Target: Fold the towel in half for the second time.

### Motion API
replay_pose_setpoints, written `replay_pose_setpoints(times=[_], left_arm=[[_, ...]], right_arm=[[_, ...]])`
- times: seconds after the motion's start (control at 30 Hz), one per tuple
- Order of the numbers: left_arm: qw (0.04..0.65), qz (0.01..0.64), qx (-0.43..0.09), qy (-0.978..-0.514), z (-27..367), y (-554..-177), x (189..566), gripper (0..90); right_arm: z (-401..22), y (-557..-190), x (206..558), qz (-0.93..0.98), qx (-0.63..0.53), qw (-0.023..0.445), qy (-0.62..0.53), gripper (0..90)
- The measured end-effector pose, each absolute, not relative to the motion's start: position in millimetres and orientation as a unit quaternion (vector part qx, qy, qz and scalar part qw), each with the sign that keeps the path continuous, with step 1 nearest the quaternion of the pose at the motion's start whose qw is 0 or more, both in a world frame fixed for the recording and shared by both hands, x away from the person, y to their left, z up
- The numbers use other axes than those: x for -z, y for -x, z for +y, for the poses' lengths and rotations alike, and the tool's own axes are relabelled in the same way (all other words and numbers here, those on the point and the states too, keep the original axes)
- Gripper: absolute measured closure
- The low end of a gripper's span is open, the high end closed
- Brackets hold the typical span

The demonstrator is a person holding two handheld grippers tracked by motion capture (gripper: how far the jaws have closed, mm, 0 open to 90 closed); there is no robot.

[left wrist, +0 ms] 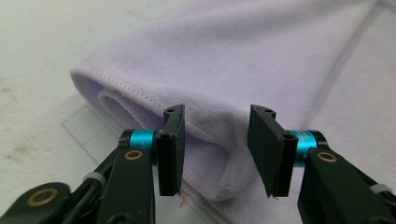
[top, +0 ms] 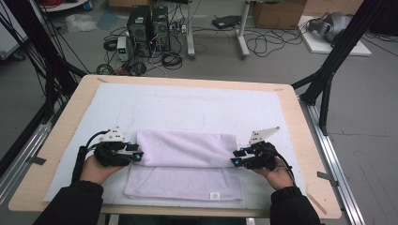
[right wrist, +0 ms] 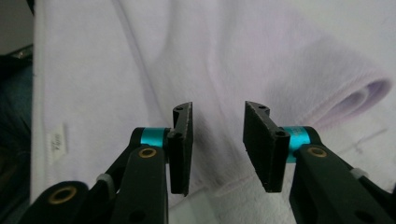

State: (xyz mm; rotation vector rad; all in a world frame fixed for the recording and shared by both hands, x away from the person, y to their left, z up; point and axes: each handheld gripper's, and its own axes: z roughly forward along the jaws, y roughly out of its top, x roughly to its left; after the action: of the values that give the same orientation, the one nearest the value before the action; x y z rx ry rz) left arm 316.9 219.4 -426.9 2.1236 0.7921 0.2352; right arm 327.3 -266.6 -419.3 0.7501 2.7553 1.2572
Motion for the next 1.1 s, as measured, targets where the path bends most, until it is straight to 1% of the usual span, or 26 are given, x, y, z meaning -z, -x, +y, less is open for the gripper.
replay_pose_setpoints(times=[0.03,0.07,0.1,0.2,0.23,0.4,0.5,0.6,0.7,0.73,0.8,0.87,0.93,0.97,1.1], left_arm=[[0.41,0.311,-0.089,-0.853,218,-318,431,62.2],[0.398,0.31,-0.084,-0.859,217,-319,434,71.2],[0.395,0.314,-0.082,-0.859,217,-320,437,78.0],[0.406,0.315,-0.078,-0.854,224,-318,435,86.7],[0.405,0.316,-0.081,-0.854,228,-316,433,87.6],[0.412,0.322,-0.094,-0.847,246,-306,426,89.2],[0.418,0.32,-0.086,-0.846,245,-308,425,84.1],[0.426,0.313,-0.073,-0.846,235,-314,428,78.6],[0.418,0.3,-0.062,-0.855,220,-318,432,72.6],[0.417,0.297,-0.059,-0.857,217,-318,432,72.4],[0.403,0.292,-0.068,-0.864,212,-319,436,72.6],[0.396,0.291,-0.072,-0.868,210,-318,437,76.0],[0.393,0.291,-0.078,-0.869,208,-316,436,83.6],[0.392,0.293,-0.082,-0.869,209,-315,435,85.5],[0.404,0.302,-0.098,-0.858,218,-308,429,86.7]], right_arm=[[-265,-328,422,0.886,-0.396,0.008,-0.242,62.5],[-263,-329,425,0.889,-0.39,0.009,-0.239,62.5],[-261,-330,427,0.892,-0.384,0.007,-0.24,62.9],[-259,-331,429,0.896,-0.377,0.006,-0.237,64.5],[-260,-331,429,0.896,-0.375,0.005,-0.238,64.9],[-260,-328,429,0.899,-0.368,0.009,-0.236,71.3],[-260,-327,426,0.896,-0.376,0.015,-0.236,72.4],[-259,-328,426,0.894,-0.381,0.015,-0.237,70.0],[-257,-329,428,0.895,-0.381,0.014,-0.231,68.3],[-257,-329,428,0.895,-0.381,0.015,-0.232,68.3],[-256,-330,429,0.894,-0.383,0.014,-0.23,67.5],[-255,-330,430,0.896,-0.381,0.015,-0.23,67.4],[-255,-330,430,0.896,-0.381,0.016,-0.229,66.8],[-254,-330,431,0.896,-0.379,0.015,-0.229,66.8],[-254,-330,431,0.896,-0.379,0.016,-0.23,66.7]])
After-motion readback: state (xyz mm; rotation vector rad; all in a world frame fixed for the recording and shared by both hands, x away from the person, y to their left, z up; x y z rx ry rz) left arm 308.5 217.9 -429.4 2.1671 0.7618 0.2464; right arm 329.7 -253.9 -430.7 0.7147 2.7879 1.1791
